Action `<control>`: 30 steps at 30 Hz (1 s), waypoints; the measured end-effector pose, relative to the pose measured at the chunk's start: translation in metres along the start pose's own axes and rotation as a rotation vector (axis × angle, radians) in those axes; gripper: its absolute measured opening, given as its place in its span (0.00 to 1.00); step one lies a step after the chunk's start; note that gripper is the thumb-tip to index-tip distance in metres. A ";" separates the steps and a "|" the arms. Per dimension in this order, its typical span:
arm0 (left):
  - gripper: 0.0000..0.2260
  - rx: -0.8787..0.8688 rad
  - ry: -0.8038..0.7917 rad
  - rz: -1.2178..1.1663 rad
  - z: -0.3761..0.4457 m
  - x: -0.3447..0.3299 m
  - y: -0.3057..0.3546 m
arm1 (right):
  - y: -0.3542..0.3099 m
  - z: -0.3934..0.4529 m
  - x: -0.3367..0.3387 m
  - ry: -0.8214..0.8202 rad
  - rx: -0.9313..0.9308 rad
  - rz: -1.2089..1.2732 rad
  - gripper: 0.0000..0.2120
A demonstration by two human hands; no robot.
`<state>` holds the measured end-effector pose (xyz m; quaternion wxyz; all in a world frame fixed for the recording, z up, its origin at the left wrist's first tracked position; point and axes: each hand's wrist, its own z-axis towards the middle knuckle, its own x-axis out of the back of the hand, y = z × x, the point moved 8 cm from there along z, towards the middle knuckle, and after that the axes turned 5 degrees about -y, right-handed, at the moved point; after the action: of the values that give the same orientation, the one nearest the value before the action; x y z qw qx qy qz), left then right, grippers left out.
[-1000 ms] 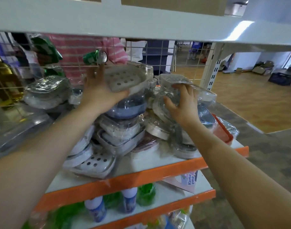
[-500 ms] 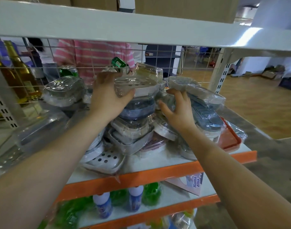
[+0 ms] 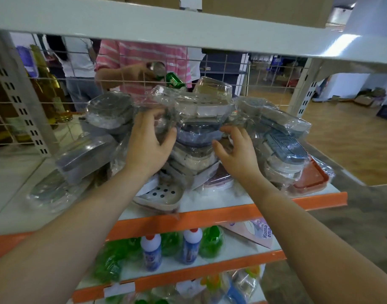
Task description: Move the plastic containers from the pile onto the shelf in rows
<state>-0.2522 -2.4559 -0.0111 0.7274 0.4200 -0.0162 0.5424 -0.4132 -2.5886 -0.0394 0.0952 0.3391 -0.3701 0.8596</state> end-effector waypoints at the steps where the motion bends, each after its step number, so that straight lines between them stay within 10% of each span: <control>1: 0.18 0.017 -0.020 0.021 -0.004 0.003 -0.003 | -0.005 -0.003 -0.001 0.003 0.003 0.004 0.19; 14: 0.10 0.254 -0.453 0.320 -0.115 0.121 -0.098 | -0.116 -0.086 -0.091 -0.170 -0.053 -0.041 0.21; 30: 0.14 0.780 -0.469 0.572 -0.232 0.365 -0.217 | -0.333 -0.141 -0.290 -0.662 0.136 -0.046 0.25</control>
<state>-0.0283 -2.0399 -0.1146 0.3173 0.7477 -0.0893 0.5765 -0.1291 -2.2284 -0.1085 -0.0337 0.6138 -0.3153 0.7230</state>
